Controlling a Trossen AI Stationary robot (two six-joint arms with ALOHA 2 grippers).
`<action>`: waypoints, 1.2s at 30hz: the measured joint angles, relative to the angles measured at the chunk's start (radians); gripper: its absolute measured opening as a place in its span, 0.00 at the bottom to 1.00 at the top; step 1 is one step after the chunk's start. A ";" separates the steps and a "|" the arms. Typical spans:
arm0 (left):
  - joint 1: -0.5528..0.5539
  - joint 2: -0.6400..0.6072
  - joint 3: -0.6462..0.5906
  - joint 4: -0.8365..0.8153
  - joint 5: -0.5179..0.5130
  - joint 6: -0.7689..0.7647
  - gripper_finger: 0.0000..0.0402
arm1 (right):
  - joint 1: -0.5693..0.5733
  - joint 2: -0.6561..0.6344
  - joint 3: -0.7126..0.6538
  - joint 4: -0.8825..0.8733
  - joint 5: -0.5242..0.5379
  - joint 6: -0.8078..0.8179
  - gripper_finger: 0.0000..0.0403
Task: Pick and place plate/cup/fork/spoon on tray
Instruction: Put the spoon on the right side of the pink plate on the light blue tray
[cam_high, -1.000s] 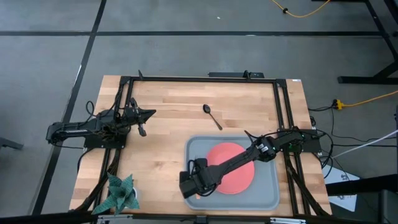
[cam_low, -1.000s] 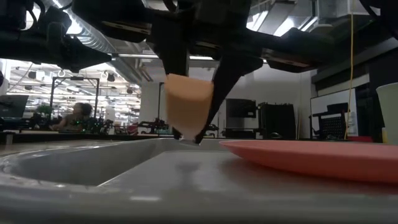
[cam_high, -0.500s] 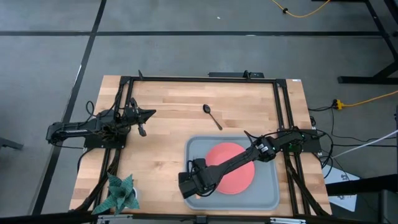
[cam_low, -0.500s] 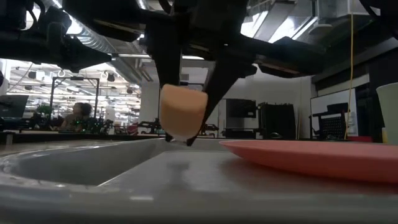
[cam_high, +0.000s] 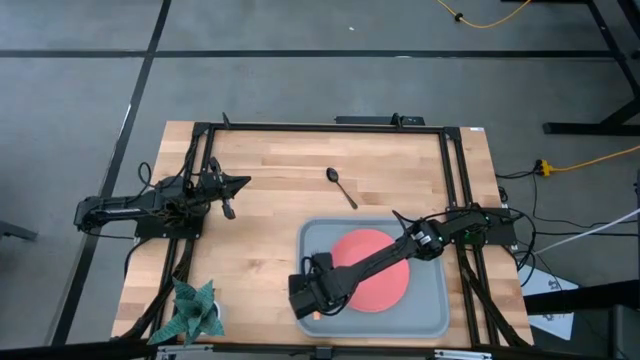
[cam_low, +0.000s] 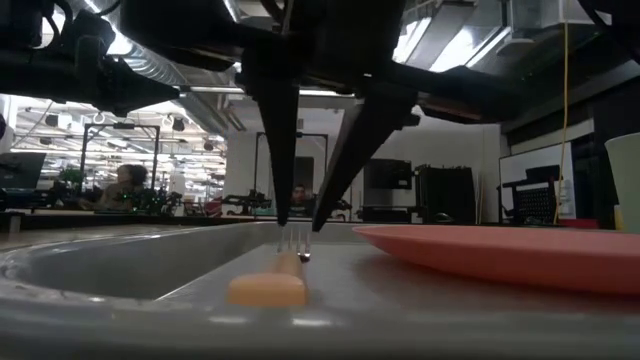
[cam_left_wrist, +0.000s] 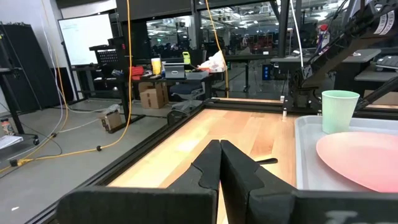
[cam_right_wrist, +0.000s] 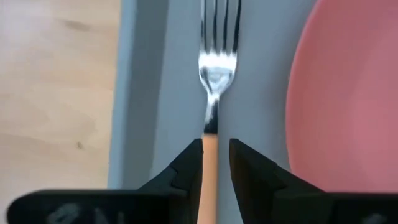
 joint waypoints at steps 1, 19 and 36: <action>0.000 0.000 0.000 0.000 0.000 0.000 0.00 | 0.000 -0.001 0.000 -0.006 0.029 -0.003 0.21; 0.000 0.000 0.000 0.000 0.000 0.000 0.00 | 0.025 -0.055 0.023 0.063 0.295 -0.331 0.21; 0.000 0.000 0.000 0.000 0.000 0.000 0.00 | -0.044 -0.055 0.022 -0.325 0.558 -0.560 0.21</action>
